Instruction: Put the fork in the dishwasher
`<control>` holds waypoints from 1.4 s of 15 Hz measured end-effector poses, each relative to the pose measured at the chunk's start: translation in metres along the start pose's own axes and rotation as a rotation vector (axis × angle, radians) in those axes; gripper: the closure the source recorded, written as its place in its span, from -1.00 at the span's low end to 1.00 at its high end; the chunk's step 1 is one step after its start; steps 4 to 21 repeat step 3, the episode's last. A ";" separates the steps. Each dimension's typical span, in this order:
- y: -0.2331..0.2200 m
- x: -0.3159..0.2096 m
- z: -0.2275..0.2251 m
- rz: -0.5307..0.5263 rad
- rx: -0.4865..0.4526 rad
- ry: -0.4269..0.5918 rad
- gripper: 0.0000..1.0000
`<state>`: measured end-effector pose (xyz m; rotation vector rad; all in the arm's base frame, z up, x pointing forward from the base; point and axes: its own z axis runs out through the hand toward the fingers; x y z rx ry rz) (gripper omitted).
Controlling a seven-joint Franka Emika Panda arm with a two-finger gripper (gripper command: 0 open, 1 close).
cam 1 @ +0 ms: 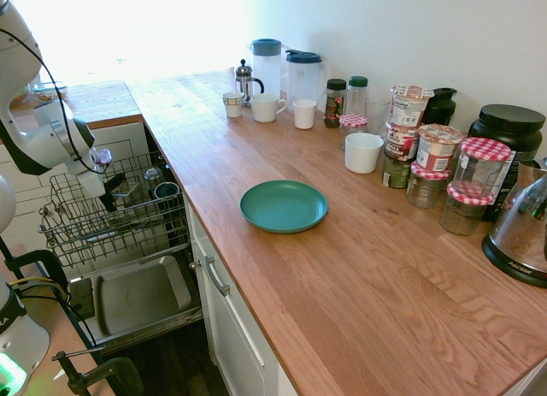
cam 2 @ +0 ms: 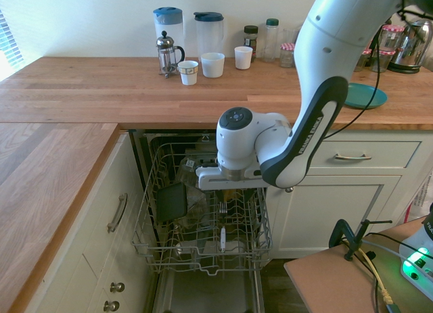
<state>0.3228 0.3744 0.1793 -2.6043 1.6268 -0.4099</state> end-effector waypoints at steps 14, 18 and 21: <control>0.011 0.007 -0.050 0.006 0.017 0.033 -1.00; 0.011 0.007 -0.050 0.006 0.017 0.033 -1.00; 0.011 0.007 -0.050 0.006 0.017 0.033 -1.00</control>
